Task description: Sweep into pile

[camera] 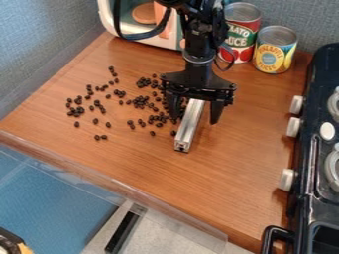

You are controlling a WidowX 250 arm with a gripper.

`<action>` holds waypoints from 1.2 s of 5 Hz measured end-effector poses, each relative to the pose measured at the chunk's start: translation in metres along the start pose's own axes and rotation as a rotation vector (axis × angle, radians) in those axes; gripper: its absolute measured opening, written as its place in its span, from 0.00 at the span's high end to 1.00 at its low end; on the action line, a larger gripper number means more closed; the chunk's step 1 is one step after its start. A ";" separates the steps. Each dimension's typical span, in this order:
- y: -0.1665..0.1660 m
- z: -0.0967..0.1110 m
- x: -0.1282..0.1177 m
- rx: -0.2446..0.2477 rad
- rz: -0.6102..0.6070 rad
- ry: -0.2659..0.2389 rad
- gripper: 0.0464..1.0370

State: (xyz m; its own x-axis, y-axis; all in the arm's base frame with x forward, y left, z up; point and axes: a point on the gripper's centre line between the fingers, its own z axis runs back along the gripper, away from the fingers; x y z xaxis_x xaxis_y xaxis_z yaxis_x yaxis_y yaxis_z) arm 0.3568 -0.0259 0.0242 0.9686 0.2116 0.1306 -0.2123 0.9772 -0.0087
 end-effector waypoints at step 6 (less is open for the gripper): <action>0.045 0.037 0.012 -0.072 0.095 0.101 0.67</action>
State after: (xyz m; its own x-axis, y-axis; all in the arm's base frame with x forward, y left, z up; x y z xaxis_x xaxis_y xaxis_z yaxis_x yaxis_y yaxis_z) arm 0.3544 0.0205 0.0618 0.9535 0.3004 0.0254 -0.2973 0.9508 -0.0874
